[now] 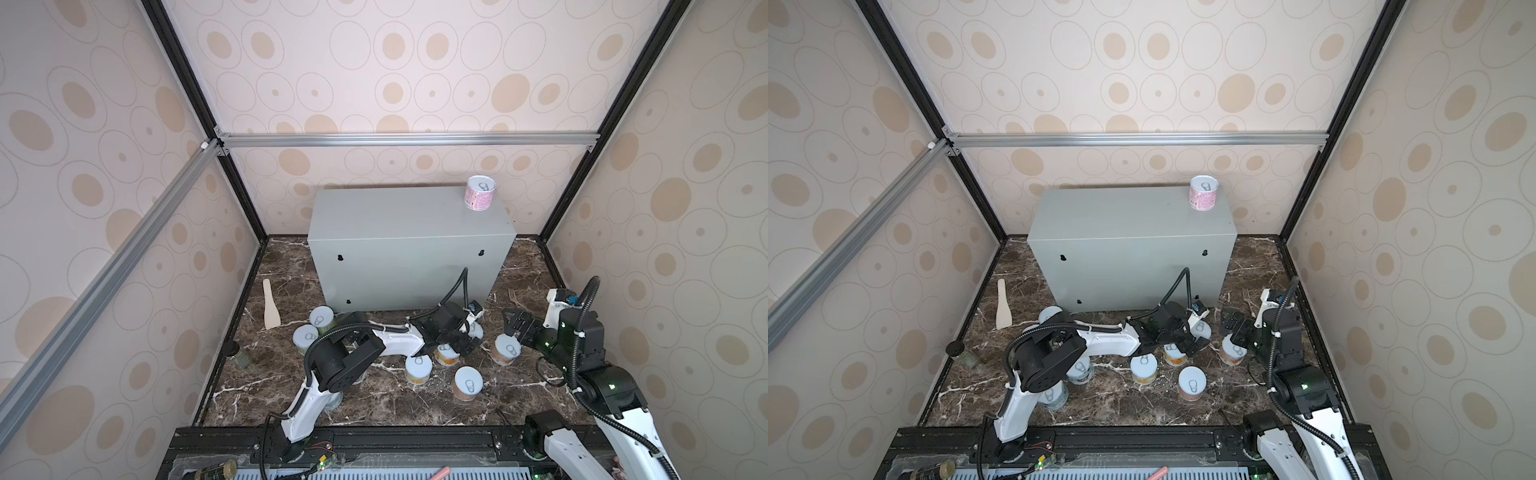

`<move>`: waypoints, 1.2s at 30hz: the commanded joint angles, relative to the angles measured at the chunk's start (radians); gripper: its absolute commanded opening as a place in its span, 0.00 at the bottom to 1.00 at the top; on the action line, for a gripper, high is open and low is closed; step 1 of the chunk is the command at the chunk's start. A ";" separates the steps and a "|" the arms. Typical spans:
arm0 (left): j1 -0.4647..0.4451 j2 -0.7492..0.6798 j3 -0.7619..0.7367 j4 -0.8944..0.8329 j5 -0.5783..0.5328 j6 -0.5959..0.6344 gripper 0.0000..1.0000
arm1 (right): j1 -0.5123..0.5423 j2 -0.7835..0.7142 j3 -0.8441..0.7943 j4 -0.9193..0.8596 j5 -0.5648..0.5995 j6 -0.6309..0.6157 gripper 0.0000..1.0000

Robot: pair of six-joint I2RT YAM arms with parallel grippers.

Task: Place and organize the canned foods onto the counter

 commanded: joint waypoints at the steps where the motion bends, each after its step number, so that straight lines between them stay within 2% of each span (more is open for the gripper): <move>1: -0.007 -0.017 -0.064 -0.066 -0.042 0.034 0.93 | -0.005 0.004 0.002 0.007 0.003 -0.006 1.00; 10: -0.007 -0.074 -0.133 -0.078 -0.065 0.050 0.91 | -0.005 0.013 0.002 0.002 0.003 -0.012 1.00; 14: -0.007 -0.089 -0.158 -0.094 -0.073 0.060 0.84 | -0.005 0.017 0.004 0.002 -0.003 -0.014 1.00; 24: -0.007 -0.166 -0.226 -0.114 -0.114 0.072 0.79 | -0.005 0.024 -0.006 0.006 0.006 -0.022 1.00; 26: -0.006 -0.175 -0.228 -0.113 -0.118 0.071 0.80 | -0.005 0.023 -0.004 0.005 0.007 -0.022 1.00; 31: -0.007 -0.189 -0.169 -0.133 -0.084 0.085 0.88 | -0.005 0.022 0.009 -0.002 0.012 -0.026 1.00; 36: -0.006 -0.137 -0.033 -0.230 0.017 0.144 0.93 | -0.005 0.019 0.013 -0.004 0.009 -0.027 1.00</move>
